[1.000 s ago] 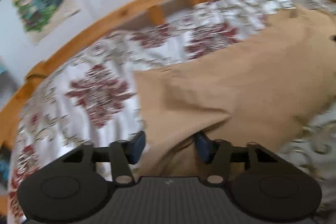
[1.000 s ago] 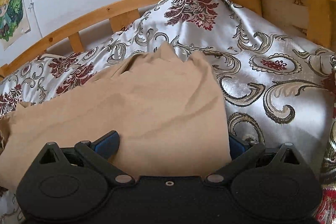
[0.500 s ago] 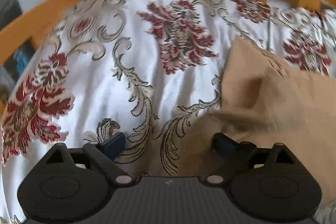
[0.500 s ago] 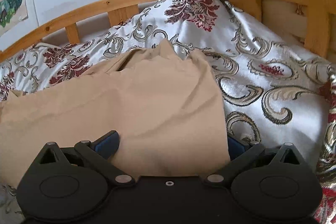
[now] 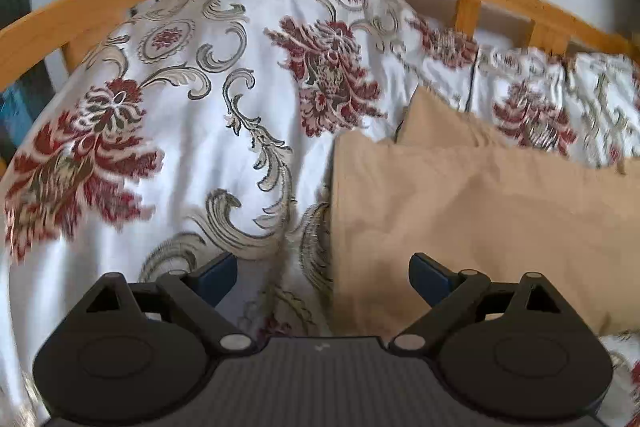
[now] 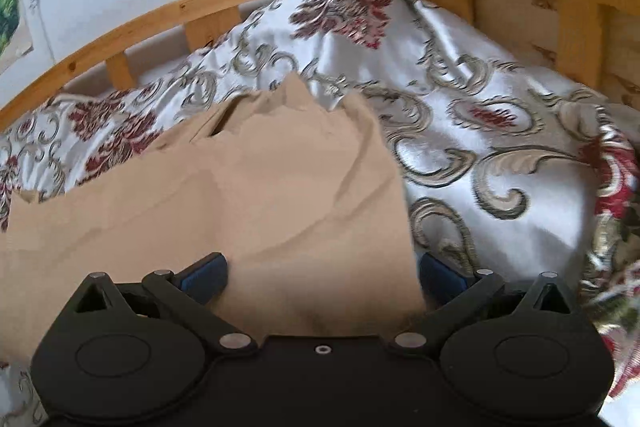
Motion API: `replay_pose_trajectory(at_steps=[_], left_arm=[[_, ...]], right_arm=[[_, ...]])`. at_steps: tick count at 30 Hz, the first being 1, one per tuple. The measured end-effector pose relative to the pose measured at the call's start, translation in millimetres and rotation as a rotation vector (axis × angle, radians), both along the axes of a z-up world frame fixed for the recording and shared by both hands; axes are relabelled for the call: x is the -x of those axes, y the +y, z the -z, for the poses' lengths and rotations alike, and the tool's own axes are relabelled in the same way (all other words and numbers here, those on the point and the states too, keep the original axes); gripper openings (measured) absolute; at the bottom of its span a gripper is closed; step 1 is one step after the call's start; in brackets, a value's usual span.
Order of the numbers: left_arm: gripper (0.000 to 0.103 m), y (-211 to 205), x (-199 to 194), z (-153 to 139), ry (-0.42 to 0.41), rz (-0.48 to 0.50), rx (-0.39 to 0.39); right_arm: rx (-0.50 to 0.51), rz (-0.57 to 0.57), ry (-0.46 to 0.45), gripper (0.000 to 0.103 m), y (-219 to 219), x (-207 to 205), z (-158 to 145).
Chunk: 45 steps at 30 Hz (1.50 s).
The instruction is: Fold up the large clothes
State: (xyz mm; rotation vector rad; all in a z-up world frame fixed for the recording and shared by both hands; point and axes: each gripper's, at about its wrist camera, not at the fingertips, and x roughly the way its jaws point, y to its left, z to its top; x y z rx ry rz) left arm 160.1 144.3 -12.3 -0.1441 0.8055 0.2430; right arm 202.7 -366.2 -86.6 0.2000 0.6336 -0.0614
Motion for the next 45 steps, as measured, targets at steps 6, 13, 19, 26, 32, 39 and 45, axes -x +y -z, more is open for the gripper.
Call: replay_pose_trajectory(at_steps=[6,13,19,26,32,39,45], left_arm=[[0.102,-43.6,-27.5,2.8,-0.124,0.097,0.039],[0.103,-96.0,-89.5,45.3,-0.057,0.125,-0.019],[0.103,-81.8,-88.7,75.9,-0.098,0.196,0.025],[0.102,-79.4,-85.7,66.1,-0.077,0.203,0.024],[0.102,-66.4,-22.8,35.5,-0.129,0.145,0.15],[0.102,-72.4,29.0,46.5,-0.081,0.082,0.192],[0.102,-65.0,32.4,57.1,-0.04,0.09,0.369]], right_arm=[[0.221,-0.074,-0.23,0.102,54.1,18.4,-16.5],[0.393,-0.388,-0.253,0.102,153.8,-26.0,-9.0],[0.306,-0.395,-0.173,0.102,154.5,-54.5,42.3],[0.28,-0.426,-0.129,0.102,145.2,-50.3,30.2],[0.283,-0.328,-0.07,0.102,90.1,10.6,-10.3],[0.158,-0.128,0.068,0.102,38.6,14.3,20.1],[0.139,-0.084,0.039,0.102,41.9,12.8,23.7]])
